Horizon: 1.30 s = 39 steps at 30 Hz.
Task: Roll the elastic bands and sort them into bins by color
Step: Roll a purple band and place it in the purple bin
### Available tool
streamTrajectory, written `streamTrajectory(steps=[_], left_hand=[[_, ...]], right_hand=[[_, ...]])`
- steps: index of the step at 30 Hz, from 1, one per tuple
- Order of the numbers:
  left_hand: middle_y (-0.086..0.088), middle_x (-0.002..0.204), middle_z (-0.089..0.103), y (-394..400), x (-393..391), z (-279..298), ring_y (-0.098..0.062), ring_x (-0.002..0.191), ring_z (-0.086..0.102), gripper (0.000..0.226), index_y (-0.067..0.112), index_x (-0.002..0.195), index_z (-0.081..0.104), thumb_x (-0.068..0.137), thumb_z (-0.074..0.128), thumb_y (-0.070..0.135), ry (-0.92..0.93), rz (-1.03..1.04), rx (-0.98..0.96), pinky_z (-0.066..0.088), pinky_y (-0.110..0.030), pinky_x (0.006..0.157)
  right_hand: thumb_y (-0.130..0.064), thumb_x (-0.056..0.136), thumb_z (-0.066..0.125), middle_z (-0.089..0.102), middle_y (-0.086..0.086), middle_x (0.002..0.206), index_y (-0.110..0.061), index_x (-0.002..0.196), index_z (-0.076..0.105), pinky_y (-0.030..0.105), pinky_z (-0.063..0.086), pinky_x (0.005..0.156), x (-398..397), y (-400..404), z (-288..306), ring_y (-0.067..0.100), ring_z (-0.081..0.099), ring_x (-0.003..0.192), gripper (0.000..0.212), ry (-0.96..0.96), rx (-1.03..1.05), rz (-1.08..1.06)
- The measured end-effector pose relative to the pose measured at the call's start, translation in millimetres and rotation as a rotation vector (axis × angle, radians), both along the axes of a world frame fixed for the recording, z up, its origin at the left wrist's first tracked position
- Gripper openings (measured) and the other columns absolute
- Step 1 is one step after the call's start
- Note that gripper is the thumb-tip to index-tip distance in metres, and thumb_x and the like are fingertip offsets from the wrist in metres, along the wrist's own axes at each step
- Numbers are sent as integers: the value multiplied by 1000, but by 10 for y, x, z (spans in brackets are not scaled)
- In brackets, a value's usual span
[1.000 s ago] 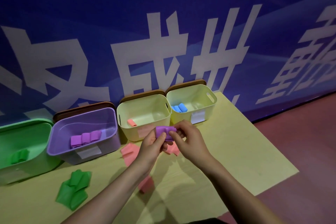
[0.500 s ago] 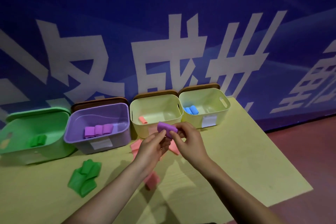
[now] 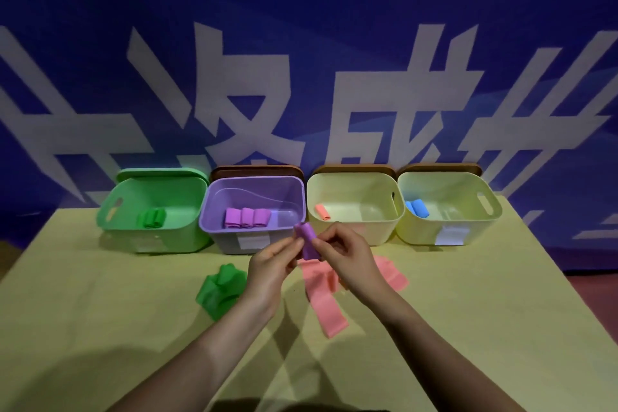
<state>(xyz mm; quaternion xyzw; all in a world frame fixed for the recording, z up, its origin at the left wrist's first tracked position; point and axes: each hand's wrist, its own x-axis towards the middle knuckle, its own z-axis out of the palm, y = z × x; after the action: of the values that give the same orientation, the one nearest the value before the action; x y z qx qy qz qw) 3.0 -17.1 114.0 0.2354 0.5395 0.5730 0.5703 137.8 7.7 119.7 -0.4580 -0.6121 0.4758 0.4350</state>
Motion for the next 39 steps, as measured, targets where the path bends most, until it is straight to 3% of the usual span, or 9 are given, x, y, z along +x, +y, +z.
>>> streamTrajectory(steps=[5,8,11,14,19,24,31,35,39], left_hand=[[10,64,65,39,-368,-4,-6,60,48,16,7,98,74,83,69,7,103,50,-5,38,-23,65],[8,70,65,79,-592,14,1,55,50,20,5,101,73,82,69,7,168,34,17,38,-21,62],[0,82,68,106,-769,9,5,58,58,21,4,104,70,83,68,4,208,37,35,44,-12,60],[-9,103,71,176,-884,7,-13,86,65,28,2,113,68,86,66,6,176,70,34,49,-22,77],[-7,89,65,418,-1068,78,-7,64,59,19,8,107,68,93,56,12,-21,41,13,44,-16,53],[0,106,69,648,-1246,-25,-16,93,61,21,21,105,70,87,65,11,36,13,21,44,-24,71],[-8,107,68,920,-1186,-258,-6,77,60,32,5,117,66,85,67,4,130,-99,-92,44,-7,58],[-8,103,69,1068,-1103,-395,-4,72,57,26,7,114,67,89,63,6,110,-102,-127,42,-7,51],[5,78,67,1202,-1078,-470,1,55,58,17,19,101,67,91,60,7,42,-110,-185,41,-10,48]], right_hand=[[2,86,64,57,0,63,1,72,54,15,42,59,-372,1,-7,1,53,58,18,65,-34,2],[-2,87,64,58,8,65,5,73,55,25,44,64,-568,6,-42,11,55,63,19,114,-47,-2],[-5,87,66,56,10,65,4,72,54,25,42,63,-788,4,-100,14,52,64,21,152,-58,-32],[-9,85,68,56,4,63,-7,69,55,22,40,61,-1014,51,-104,12,52,63,20,162,-59,-69],[0,89,62,61,-1,65,-12,71,63,21,46,68,-1230,257,7,10,58,65,21,145,-33,-65],[-7,83,71,65,-1,73,-7,86,65,23,50,71,-1281,480,-3,9,61,69,7,118,-115,-100],[-2,85,67,50,-3,48,-7,65,51,19,40,51,-1251,826,-240,4,48,43,27,-96,-237,-128],[-3,85,68,51,-3,49,-5,66,54,16,39,48,-1195,1001,-342,4,46,43,24,-118,-260,-139],[-4,87,65,58,7,58,1,76,64,21,47,56,-1078,1125,-397,12,55,54,13,-34,-325,-72]])
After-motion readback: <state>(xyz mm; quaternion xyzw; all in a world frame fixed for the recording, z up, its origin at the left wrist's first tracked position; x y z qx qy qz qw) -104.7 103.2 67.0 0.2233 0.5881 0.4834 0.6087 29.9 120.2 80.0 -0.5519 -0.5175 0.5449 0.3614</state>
